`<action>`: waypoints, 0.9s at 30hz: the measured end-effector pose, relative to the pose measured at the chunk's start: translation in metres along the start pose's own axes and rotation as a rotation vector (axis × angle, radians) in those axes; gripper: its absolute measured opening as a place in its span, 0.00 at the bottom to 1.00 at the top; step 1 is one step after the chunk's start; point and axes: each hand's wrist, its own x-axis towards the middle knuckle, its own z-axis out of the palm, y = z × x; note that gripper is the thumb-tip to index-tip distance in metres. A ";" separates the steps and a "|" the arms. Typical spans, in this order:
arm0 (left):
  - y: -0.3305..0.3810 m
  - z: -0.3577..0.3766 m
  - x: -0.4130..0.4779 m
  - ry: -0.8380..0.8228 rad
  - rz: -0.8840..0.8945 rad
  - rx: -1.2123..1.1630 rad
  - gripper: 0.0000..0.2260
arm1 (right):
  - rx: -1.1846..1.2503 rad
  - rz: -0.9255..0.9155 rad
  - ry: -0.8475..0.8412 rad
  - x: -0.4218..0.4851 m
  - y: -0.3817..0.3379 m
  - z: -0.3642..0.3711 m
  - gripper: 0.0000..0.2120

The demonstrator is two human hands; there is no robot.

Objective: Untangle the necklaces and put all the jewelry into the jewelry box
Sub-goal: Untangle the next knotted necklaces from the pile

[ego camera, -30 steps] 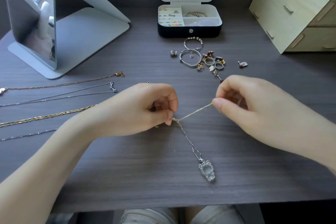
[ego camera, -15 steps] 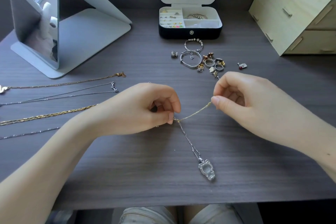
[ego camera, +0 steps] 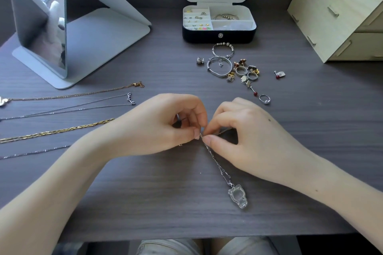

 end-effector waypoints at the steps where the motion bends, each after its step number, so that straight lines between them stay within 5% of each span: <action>1: 0.000 0.000 0.000 0.003 0.000 -0.002 0.04 | 0.009 0.002 0.001 0.001 0.000 0.001 0.09; 14: 0.006 -0.008 -0.008 0.206 0.094 0.263 0.10 | 0.178 0.103 -0.027 0.002 0.005 -0.007 0.07; 27: 0.004 -0.006 -0.010 0.082 0.080 0.293 0.05 | 0.289 0.189 -0.001 0.003 0.004 -0.007 0.06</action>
